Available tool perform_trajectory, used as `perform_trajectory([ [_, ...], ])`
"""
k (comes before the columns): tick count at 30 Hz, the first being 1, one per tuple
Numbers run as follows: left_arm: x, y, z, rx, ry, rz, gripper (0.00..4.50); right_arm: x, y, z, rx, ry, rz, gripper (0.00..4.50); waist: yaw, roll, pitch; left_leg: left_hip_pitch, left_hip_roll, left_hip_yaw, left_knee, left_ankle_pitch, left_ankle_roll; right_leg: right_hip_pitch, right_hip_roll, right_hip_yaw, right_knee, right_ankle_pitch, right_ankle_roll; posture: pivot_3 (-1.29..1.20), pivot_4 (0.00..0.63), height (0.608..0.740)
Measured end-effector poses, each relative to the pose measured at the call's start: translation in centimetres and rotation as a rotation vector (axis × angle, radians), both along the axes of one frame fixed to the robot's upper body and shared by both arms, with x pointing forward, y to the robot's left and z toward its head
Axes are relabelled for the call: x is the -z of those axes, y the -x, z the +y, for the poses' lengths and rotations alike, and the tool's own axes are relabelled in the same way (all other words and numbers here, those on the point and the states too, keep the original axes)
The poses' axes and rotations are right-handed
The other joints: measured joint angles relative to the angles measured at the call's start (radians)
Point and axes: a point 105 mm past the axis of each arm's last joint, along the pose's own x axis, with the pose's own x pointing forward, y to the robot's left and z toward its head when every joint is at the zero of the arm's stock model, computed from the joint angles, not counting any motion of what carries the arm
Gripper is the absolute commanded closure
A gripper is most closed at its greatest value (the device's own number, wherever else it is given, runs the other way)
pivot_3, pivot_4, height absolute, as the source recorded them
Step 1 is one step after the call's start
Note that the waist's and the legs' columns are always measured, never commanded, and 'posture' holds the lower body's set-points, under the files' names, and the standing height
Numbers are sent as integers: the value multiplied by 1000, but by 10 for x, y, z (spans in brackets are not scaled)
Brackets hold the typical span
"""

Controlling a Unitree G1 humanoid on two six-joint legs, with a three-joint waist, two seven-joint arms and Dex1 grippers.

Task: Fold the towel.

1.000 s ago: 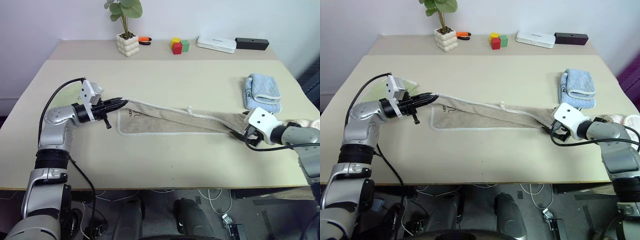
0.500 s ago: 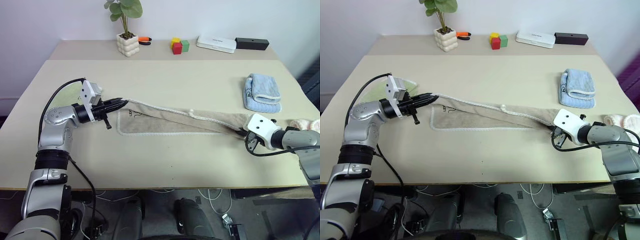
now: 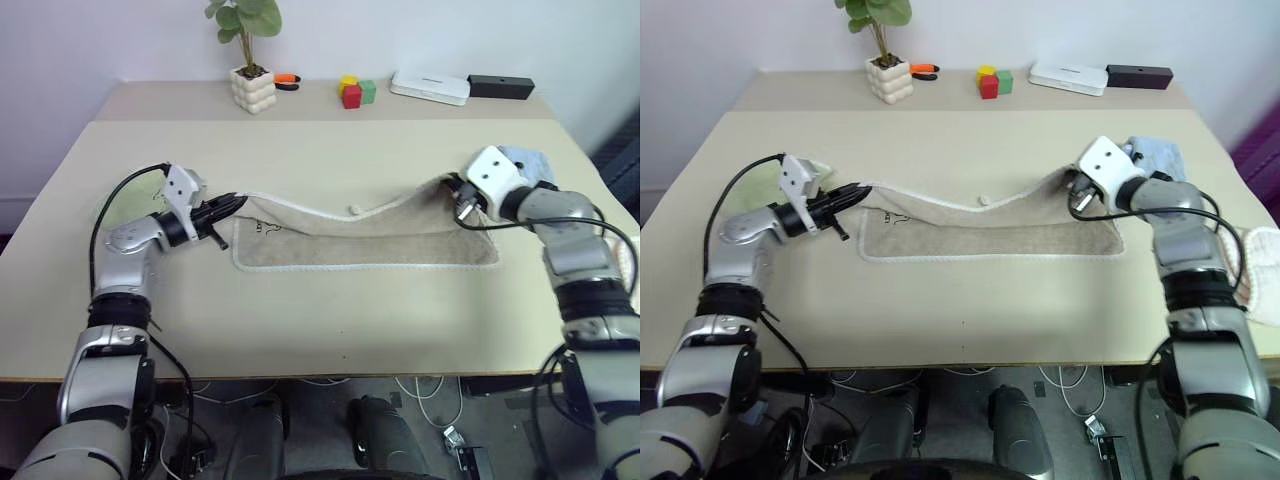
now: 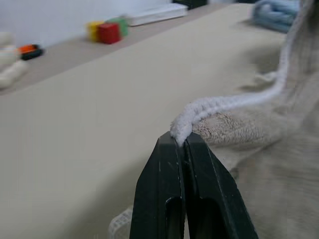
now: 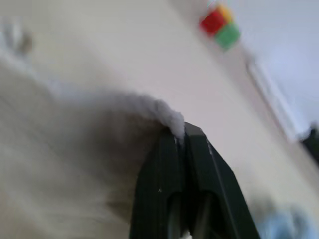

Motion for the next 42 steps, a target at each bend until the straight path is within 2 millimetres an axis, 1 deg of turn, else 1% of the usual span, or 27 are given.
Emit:
perform_trajectory([
  [1, -2, -8, 5, -45, 0, 2, 4500, -2, -8, 1, 22, 18, -19, 4454, 2, 0, 0, -1, -1, 0, 0, 0, 0, -1, 0, 0, 0, 0, 0, 0, 150, 740],
  [2, -10, -18, 9, -99, -4, -6, 4500, -7, -18, 3, 54, 29, -44, 4454, 1, -1, 1, -3, -1, 0, 1, 0, 0, -3, 0, 0, 1, 0, 0, 0, 150, 740],
  [3, -28, -29, 14, -159, -17, -35, 4500, -19, -30, 9, 89, 33, -85, 4454, -2, -2, 2, -6, -1, 0, 1, 1, -1, -6, -1, 0, 2, 1, 1, 0, 150, 740],
  [5, -79, -41, 16, -218, -48, -169, 4500, -56, -41, 22, 109, 47, -211, 4454, -5, -2, 2, -11, -1, 0, 1, 2, -3, -13, -1, 0, 5, 1, 1, 0, 150, 740],
  [7, -130, -44, 17, -261, -51, -312, 4500, -98, -44, 28, 131, 40, -348, 4454, -5, -1, 2, -14, -1, 0, -1, 2, -4, -17, -1, 0, 5, 1, 1, 0, 150, 740],
  [9, -167, -40, 25, -311, -34, -415, 4500, -136, -41, 25, 177, 9, -472, 4454, -7, -1, 2, -15, -1, 0, -2, 2, -4, -19, -1, 0, 5, 0, 1, 0, 150, 740],
  [11, -188, -35, 33, -334, -16, -471, 4500, -158, -36, 17, 213, -25, -552, 4454, -8, -1, 2, -15, -1, 1, -2, 2, -3, -20, -1, 0, 5, 0, 1, 0, 150, 740],
  [13, -195, -30, 38, -315, -8, -489, 4500, -166, -32, 9, 225, -62, -584, 4454, -10, -1, 2, -15, -1, 1, -2, 2, -4, -19, -1, 1, 5, 0, 1, 0, 150, 740],
  [15, -193, -25, 39, -267, -28, -490, 4500, -167, -31, 8, 203, -113, -579, 4454, -12, -1, 2, -15, -1, 1, -1, 3, -4, -19, -1, 1, 6, 0, 1, 0, 150, 740],
  [17, -184, -20, 41, -210, -46, -477, 4500, -163, -30, 11, 150, -171, -545, 4454, -19, -1, 2, -15, -1, 1, -1, 3, -4, -19, -1, 1, 7, 0, 1, 0, 150, 740],
  [18, -176, -18, 42, -180, -59, -457, 4500, -157, -29, 13, 117, -173, -519, 4454, -23, -1, 2, -15, -1, 1, -1, 3, -4, -19, -1, 1, 7, 0, 1, 0, 150, 740],
  [20, -157, -15, 43, -119, -78, -410, 4500, -133, -30, 14, 71, -146, -453, 4454, -31, -1, 2, -15, -1, 1, 0, 3, -4, -18, -1, 1, 8, 0, 1, 0, 150, 740],
  [22, -138, -11, 42, -65, -105, -359, 4500, -99, -30, 11, 34, -117, -352, 4454, -33, -1, 2, -15, -1, 0, 0, 3, -4, -19, 0, 1, 8, 0, 1, 0, 150, 740],
  [24, -118, -4, 45, -9, -164, -321, 4500, -55, -21, 10, -38, -60, -232, 4454, -36, -1, 1, -15, -1, 0, -1, 3, -4, -19, 0, 1, 8, 0, 1, 0, 150, 740],
  [27, -76, 16, 48, 120, -244, -226, 4500, 22, 11, 0, -140, 10, 15, 4454, -34, 1, 1, -15, -1, 0, -1, 3, -4, -18, 0, 1, 8, 0, 1, 0, 150, 740],
  [28, -58, 25, 49, 176, -262, -178, 4500, 47, 27, -4, -171, 30, 112, 4454, -33, 2, 1, -16, -1, 0, 0, 3, -4, -19, 0, 1, 8, 0, 1, 0, 150, 740],
  [29, -43, 33, 50, 216, -268, -126, 4500, 63, 38, -7, -187, 42, 181, 4454, -34, 3, 2, -16, -1, 1, 1, 3, -4, -19, -1, 1, 8, 0, 1, 0, 150, 740],
  [30, -31, 40, 50, 257, -271, -85, 4500, 68, 46, -10, -198, 54, 219, 4454, -35, 4, 3, -16, -1, 1, 2, 3, -4, -19, 0, 1, 8, 0, 1, 0, 150, 740],
  [31, -25, 46, 49, 289, -273, -67, 4500, 63, 50, -12, -209, 68, 224, 4454, -37, 5, 4, -15, -1, 1, 3, 3, -4, -19, 0, 1, 10, 1, 1, 0, 150, 740],
  [32, -23, 49, 48, 312, -277, -61, 4500, 51, 52, -14, -215, 80, 206, 4454, -38, 5, 4, -14, 0, 1, 5, 3, -4, -19, 0, 1, 12, 1, 0, 0, 150, 740],
  [34, -26, 57, 47, 356, -300, -70, 4500, 16, 58, -17, -234, 120, 142, 4454, -35, 5, 3, -11, 1, 0, 6, 3, -4, -16, 2, 1, 14, 1, 0, 0, 150, 740],
  [35, -27, 61, 49, 366, -309, -67, 4500, 6, 61, -18, -241, 129, 127, 4454, -34, 5, 3, -7, 2, 0, 5, 3, -4, -12, 2, 1, 14, 0, 0, 0, 150, 740],
  [36, -26, 66, 51, 376, -320, -60, 4500, 1, 66, -19, -252, 136, 132, 4454, -32, 5, 3, -1, 2, 0, 1, 3, -4, -6, 2, 1, 11, 0, -1, 0, 150, 740],
  [37, -25, 71, 52, 388, -327, -55, 4500, 2, 72, -19, -267, 139, 156, 4454, -31, 4, 3, 6, 2, 0, -1, 2, -3, 1, 2, 1, 7, -1, -2, 0, 150, 740],
  [38, -22, 75, 53, 398, -333, -46, 4500, 8, 79, -18, -283, 143, 197, 4454, -29, 4, 2, 7, 2, 1, -1, 1, -2, 3, 1, 1, 7, -2, -2, 0, 150, 740],
  [41, -9, 88, 56, 417, -333, -19, 4500, 29, 103, -14, -342, 133, 342, 4454, -23, 4, 3, 6, 1, 1, 0, 1, -2, 3, 0, 1, 7, -2, -2, 0, 150, 740],
  [42, -4, 92, 56, 420, -325, -5, 4500, 31, 109, -13, -358, 137, 375, 4454, -23, 4, 3, 6, 1, 1, 1, 1, -2, 3, 0, 1, 7, -2, -2, 0, 150, 740],
])
